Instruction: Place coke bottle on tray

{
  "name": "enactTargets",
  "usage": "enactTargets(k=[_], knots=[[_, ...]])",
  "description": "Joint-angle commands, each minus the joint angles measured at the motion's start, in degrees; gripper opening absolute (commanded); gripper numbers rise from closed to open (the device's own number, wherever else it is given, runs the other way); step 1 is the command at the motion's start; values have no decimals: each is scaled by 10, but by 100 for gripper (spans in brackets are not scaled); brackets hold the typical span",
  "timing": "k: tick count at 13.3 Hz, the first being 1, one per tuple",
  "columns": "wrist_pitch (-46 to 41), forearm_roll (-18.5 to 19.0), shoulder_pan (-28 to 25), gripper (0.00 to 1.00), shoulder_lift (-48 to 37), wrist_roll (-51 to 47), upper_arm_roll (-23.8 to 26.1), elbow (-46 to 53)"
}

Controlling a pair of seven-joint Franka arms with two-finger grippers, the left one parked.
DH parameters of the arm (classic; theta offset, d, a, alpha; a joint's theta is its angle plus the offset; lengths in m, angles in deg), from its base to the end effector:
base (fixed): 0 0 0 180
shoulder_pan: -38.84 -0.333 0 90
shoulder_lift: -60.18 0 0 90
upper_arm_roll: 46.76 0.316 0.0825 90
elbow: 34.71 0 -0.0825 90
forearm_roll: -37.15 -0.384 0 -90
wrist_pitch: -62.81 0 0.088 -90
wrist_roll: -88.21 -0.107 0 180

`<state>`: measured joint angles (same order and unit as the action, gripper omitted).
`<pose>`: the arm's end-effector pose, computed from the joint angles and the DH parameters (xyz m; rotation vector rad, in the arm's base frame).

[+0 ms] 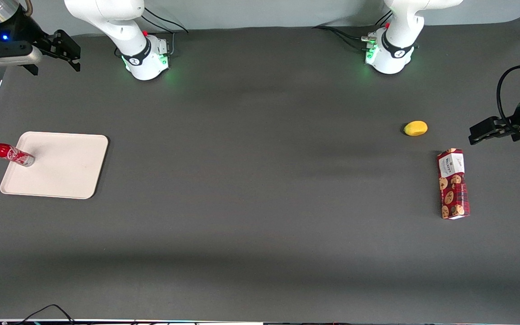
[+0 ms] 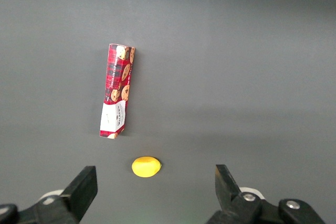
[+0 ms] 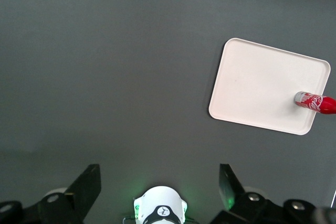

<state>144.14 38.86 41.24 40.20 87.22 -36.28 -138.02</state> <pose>0.4215 0.0729 0.6720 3.0423 0.1641 -0.0507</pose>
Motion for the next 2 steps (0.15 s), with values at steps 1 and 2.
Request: enactTargets(k=[1,2], knots=[[-4,-15,2,100,27,-66,-6,47],[-6,-21,1,100,32,-76,-7,57]])
